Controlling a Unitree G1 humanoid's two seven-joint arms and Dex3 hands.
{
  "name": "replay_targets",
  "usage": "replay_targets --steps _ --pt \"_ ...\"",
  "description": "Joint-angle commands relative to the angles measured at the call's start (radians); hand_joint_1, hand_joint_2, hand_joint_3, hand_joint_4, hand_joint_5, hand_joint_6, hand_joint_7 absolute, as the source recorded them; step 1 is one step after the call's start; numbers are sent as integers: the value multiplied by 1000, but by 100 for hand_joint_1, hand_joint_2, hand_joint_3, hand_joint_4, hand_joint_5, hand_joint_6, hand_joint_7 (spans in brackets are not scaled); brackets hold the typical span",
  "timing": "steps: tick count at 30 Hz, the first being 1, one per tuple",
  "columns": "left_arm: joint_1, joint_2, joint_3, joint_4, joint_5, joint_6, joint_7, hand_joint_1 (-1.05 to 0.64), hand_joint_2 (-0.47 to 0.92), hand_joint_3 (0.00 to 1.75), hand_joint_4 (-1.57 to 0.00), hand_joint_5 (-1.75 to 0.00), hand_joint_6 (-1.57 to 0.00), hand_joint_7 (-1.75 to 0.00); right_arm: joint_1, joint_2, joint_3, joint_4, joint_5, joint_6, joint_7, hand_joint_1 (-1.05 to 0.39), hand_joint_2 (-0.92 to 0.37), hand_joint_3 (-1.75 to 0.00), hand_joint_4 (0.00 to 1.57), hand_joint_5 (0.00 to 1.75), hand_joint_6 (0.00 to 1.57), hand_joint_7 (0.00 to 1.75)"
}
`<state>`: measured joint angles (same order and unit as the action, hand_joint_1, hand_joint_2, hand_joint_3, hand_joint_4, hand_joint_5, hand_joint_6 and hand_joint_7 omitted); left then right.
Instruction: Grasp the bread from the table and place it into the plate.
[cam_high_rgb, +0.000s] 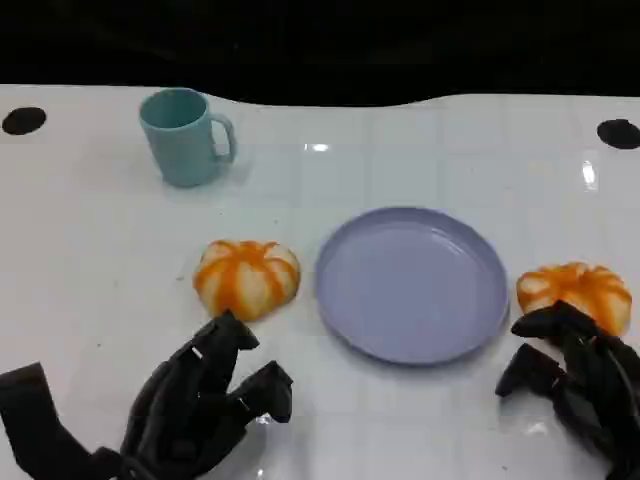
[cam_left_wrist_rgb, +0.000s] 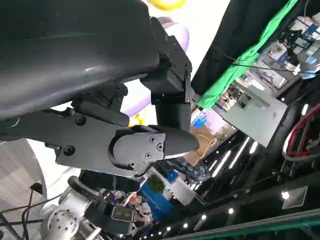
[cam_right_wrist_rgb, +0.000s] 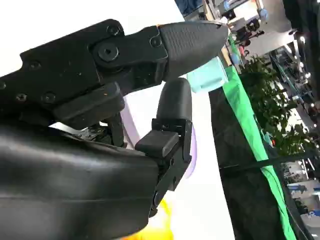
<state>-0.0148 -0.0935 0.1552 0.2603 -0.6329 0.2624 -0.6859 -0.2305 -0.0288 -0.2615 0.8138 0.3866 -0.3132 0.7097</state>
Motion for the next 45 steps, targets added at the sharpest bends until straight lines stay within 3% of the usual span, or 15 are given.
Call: replay_targets --steps 1,19,21,23,25,26,28,31,35,41,45 --pt "-5 16 6 8 6 -8 -2 -55 92 31 -80 -175 -66 -161 7 -10 -7 21 0 5 -4 -53 -92 -24 65 157 60 123" --pt "-6 17 3 1 20 -24 11 -56 92 34 -78 -175 -63 -160 0 -8 -7 28 0 -3 -1 -54 -92 -23 65 160 60 126" --pt "-12 24 2 -13 31 -23 26 -56 92 35 -74 -175 -63 -147 -1 -6 -8 25 4 7 -5 -54 -92 -24 65 160 60 126" --pt "-15 28 -2 -30 48 -33 43 -56 92 32 -63 -169 -61 -116 -2 -4 -8 22 5 12 -9 -54 -92 -21 67 158 62 123" --pt "-14 30 -11 -57 79 -52 66 -56 92 32 -60 -167 -61 -105 -3 -6 -6 23 0 6 -13 -55 -92 -21 67 158 62 122" --pt "-12 32 -17 -73 98 -63 81 -55 92 29 -54 -150 -57 -79 -5 -7 -5 25 -3 2 -14 -54 -92 -23 67 157 62 122" --pt "-9 38 -33 -104 146 -105 104 -56 92 25 -50 -132 -57 -49 -6 -9 -2 25 -8 1 -20 -53 -92 -25 66 156 61 122" --pt "-9 44 -46 -132 188 -145 131 -57 92 20 -50 -108 -59 -22 -4 -8 0 19 -10 4 -28 -53 -92 -25 66 155 61 122" --pt "-15 93 -91 -188 312 -246 154 -57 92 15 -39 -94 -52 -9 -13 -6 -4 24 3 18 -21 -55 -92 -22 66 154 61 119" --pt "-26 205 -175 -220 693 -469 335 -58 92 14 -20 -85 -46 -3 -17 -1 -3 29 -6 -1 -30 -56 -92 -22 66 155 64 118" --pt "-39 232 -199 -212 803 -516 419 -55 92 10 -15 -80 -45 -2 -14 4 -1 20 -11 4 -58 -57 -92 -20 67 156 66 118"
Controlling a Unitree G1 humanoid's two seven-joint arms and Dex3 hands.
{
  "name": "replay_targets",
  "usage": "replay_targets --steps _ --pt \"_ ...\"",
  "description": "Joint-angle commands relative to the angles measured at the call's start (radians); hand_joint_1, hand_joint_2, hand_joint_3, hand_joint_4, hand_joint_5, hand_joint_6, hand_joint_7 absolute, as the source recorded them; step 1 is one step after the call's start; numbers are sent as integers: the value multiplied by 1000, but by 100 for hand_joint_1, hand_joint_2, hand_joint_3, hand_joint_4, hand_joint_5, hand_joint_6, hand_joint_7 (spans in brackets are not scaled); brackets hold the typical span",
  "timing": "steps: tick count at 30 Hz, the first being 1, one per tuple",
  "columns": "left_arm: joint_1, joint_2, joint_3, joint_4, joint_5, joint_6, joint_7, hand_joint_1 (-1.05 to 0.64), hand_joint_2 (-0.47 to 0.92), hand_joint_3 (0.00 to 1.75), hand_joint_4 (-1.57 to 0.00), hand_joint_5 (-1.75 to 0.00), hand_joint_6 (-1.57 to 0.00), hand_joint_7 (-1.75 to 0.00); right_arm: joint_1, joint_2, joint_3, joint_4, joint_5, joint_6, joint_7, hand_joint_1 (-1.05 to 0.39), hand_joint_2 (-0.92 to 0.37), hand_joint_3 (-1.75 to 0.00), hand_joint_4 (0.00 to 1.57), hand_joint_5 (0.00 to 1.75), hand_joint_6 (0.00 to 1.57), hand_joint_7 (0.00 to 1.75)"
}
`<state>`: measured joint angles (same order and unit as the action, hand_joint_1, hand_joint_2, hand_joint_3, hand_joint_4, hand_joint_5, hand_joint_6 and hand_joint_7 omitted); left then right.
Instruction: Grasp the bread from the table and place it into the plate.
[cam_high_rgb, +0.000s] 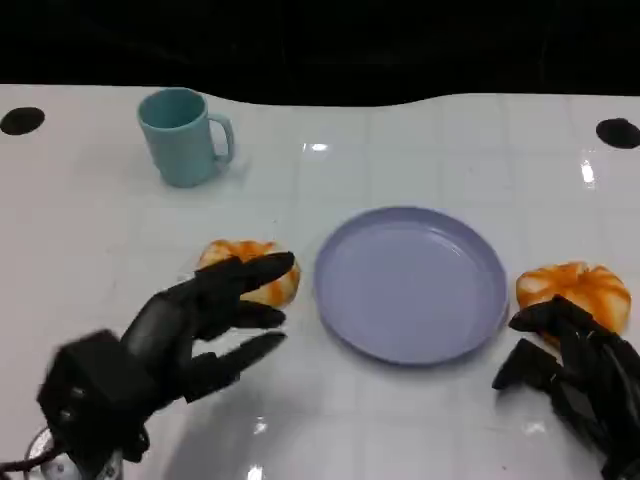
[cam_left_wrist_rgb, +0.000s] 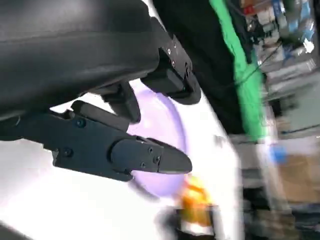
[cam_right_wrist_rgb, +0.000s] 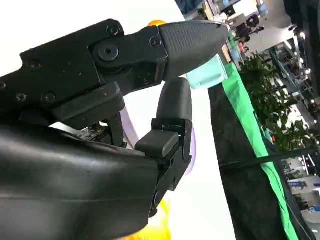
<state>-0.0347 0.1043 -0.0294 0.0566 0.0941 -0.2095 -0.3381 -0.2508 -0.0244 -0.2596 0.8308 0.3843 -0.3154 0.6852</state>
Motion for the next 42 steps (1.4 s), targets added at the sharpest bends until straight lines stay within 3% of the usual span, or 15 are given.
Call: replay_targets --steps 1,3,7,19,23,30,42 --pt "-20 36 -17 -7 81 -48 81 -55 92 9 -15 -80 -45 -2 7 0 -2 1 -9 7 -37 -57 -92 -20 67 156 66 118" --pt "-20 39 -22 -4 83 -51 90 -55 92 9 -15 -80 -45 -2 7 0 0 0 -9 7 -39 -57 -92 -19 67 156 66 118" --pt "-62 113 -75 -22 344 -70 214 -53 92 6 -11 -72 -41 0 8 -5 4 1 -9 5 -30 -56 -92 -23 65 156 65 119" --pt "-146 170 -181 -68 664 127 269 -56 92 2 -1 -45 -31 0 2 -4 -2 13 -2 0 -14 -56 -92 -21 65 158 65 120" --pt "-209 186 -232 -23 747 201 243 -55 90 0 0 -29 -24 0 8 1 -2 5 -4 -8 -19 -56 -92 -22 66 158 64 120" --pt "-313 191 -306 100 790 282 205 -55 89 0 0 -17 -18 0 18 -2 1 -9 -3 -1 -16 -56 -92 -23 64 158 61 123" --pt "-488 180 -422 377 785 316 176 -53 85 0 -1 -12 -15 0 30 -8 0 -32 -1 24 -7 -57 -92 -21 66 157 63 118"
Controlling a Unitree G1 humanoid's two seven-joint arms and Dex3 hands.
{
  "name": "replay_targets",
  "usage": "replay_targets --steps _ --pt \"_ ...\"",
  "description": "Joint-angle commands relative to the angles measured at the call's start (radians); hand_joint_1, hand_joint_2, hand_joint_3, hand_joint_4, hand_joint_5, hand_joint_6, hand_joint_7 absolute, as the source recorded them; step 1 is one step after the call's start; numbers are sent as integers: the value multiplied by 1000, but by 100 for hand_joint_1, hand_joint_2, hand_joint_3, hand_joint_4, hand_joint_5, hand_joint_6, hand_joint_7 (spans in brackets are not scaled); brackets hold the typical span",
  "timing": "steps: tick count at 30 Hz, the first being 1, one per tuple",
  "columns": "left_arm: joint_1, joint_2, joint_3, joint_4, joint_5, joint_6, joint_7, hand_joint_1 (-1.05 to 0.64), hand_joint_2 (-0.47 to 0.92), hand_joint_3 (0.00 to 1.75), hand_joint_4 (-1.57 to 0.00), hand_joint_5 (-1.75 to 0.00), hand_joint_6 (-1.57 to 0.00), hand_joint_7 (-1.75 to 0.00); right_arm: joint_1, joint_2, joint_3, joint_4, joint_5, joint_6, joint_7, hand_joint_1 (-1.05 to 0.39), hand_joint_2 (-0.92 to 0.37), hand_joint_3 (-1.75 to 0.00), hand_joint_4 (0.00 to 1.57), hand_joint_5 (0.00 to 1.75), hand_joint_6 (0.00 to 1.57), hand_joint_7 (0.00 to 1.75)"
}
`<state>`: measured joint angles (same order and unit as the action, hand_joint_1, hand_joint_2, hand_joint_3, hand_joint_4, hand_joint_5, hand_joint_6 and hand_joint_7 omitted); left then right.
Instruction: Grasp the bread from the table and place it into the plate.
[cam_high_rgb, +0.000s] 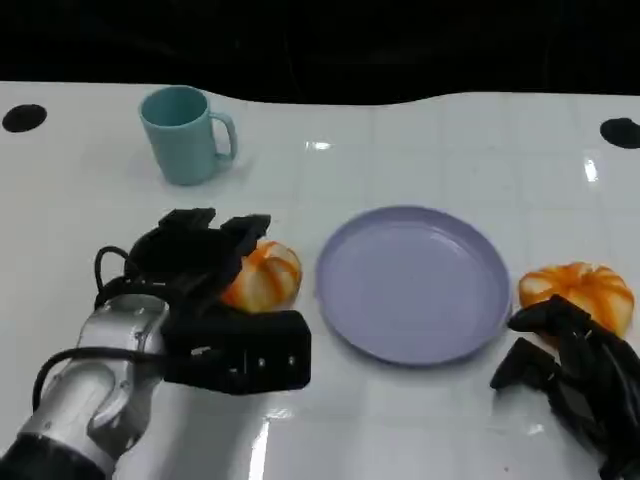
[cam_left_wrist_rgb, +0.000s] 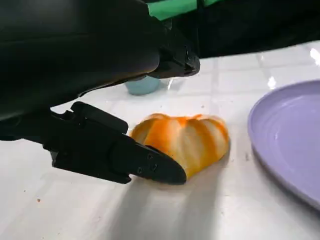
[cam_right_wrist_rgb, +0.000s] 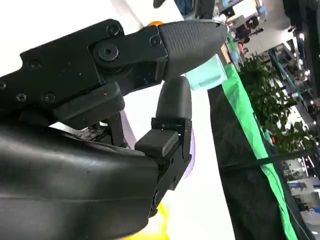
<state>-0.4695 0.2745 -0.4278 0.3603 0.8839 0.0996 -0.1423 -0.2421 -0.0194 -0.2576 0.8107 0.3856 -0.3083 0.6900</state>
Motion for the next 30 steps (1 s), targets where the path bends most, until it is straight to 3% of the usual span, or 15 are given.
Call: replay_targets --steps 1,13,24,27,28,29,30 --pt "-63 8 -29 91 -8 8 -21 -53 85 0 -1 -11 -15 0 22 -13 -2 -16 -1 21 -12 -57 -92 -21 66 157 63 118" --pt "-147 -31 -104 278 -21 -14 47 -51 85 0 -2 -11 -16 0 39 -7 -1 -59 -1 67 -44 -56 -92 -18 67 154 67 116" --pt "-318 -130 -130 662 -68 -103 212 -56 88 1 -7 -10 -19 -1 31 -13 -3 -33 -6 41 -20 -58 -92 -20 67 157 65 115" --pt "-333 -135 -130 711 -81 -139 272 -41 91 3 -19 -14 -28 -4 34 -10 -5 -40 -1 51 -27 -57 -92 -18 68 156 66 114" --pt "-334 -134 -115 720 -99 -163 285 -37 92 9 -31 -20 -36 -7 34 -11 -4 -41 -1 53 -27 -57 -92 -18 68 155 66 114" --pt "-337 -129 -106 729 -112 -189 300 -33 92 21 -47 -35 -52 -9 35 -11 -3 -43 -2 55 -29 -57 -92 -18 68 155 66 114" --pt "-340 -126 -101 739 -121 -209 318 -30 92 25 -64 -66 -75 -11 35 -11 -2 -44 -4 54 -32 -57 -92 -17 68 155 66 114"
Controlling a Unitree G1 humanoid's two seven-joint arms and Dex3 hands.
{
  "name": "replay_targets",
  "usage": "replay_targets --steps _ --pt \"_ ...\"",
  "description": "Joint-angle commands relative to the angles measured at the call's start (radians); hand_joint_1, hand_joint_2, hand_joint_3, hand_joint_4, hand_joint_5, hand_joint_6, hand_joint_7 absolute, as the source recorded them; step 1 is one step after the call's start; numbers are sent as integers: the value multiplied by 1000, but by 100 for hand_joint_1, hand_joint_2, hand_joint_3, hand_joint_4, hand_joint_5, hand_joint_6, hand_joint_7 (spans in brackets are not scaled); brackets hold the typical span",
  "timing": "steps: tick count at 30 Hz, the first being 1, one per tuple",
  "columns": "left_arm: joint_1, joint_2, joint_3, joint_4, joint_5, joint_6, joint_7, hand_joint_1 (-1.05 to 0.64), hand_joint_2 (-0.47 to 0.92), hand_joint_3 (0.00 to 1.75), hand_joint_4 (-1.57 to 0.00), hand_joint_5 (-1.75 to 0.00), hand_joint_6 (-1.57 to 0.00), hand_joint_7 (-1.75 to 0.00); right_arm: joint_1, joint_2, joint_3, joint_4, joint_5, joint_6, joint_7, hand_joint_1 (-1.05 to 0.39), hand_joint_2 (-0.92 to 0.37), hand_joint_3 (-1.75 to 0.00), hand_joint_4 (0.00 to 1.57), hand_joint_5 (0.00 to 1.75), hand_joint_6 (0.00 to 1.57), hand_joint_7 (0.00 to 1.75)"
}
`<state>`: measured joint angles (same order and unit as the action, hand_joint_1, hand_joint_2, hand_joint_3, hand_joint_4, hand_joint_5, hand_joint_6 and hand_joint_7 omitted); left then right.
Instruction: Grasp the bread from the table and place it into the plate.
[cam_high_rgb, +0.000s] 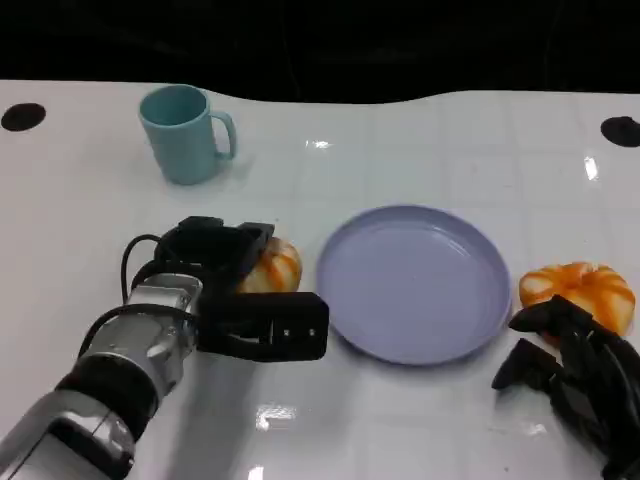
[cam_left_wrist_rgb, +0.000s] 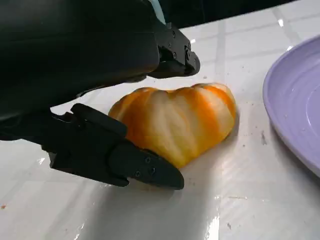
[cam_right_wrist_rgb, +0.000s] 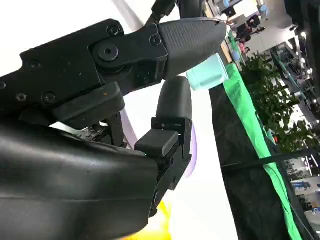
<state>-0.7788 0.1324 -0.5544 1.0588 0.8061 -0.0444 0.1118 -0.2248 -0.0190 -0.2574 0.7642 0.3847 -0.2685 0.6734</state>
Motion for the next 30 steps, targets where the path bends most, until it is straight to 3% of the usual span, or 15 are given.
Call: replay_targets --steps 1,4,7,8,9,10,14,21,23,27,30 --pt "-34 18 26 50 -48 -79 78 -30 92 18 -76 -111 -100 -13 18 -11 -2 2 -4 13 -17 -57 -92 -17 68 155 66 114" --pt "-40 18 19 77 -46 -102 117 -30 92 13 -80 -163 -122 -14 17 -13 -1 5 -5 12 -17 -57 -92 -17 68 156 66 114" --pt "-45 15 16 95 -47 -109 134 -31 92 13 -79 -173 -125 -15 17 -14 -1 6 -4 9 -12 -57 -92 -18 68 156 66 114" --pt "-44 15 18 99 -50 -115 143 -27 90 29 -78 -174 -91 -95 17 -14 -2 7 -1 10 -10 -57 -92 -19 67 156 66 115" --pt "-43 14 19 103 -52 -118 149 -25 91 36 -78 -174 -74 -134 18 -14 -3 8 0 10 -8 -57 -92 -19 67 157 65 115" --pt "-43 13 21 108 -55 -120 151 -24 91 40 -77 -174 -63 -155 18 -15 -3 10 0 9 -7 -58 -92 -19 66 157 65 115" --pt "-43 17 24 116 -72 -140 167 -23 89 39 -78 -175 -54 -173 8 -13 -11 30 4 -7 1 -55 -92 -20 66 157 66 117" --pt "-44 28 61 97 -114 -156 203 -22 89 42 -79 -175 -52 -175 -7 -7 -21 37 24 25 -2 -53 -92 -17 69 157 69 118" --pt "-42 37 67 91 -121 -173 222 -21 85 50 -80 -175 -53 -175 -7 -11 -16 31 23 37 -2 -53 -92 -16 68 156 68 117" --pt "-36 48 88 70 -138 -216 257 -16 66 87 -83 -175 -56 -175 -6 -13 -11 21 19 46 -12 -55 -92 -16 67 157 67 117" --pt "-38 44 94 43 -149 -234 263 -17 63 94 -83 -175 -55 -175 -6 -11 -14 25 24 41 -7 -53 -92 -15 67 156 67 116"
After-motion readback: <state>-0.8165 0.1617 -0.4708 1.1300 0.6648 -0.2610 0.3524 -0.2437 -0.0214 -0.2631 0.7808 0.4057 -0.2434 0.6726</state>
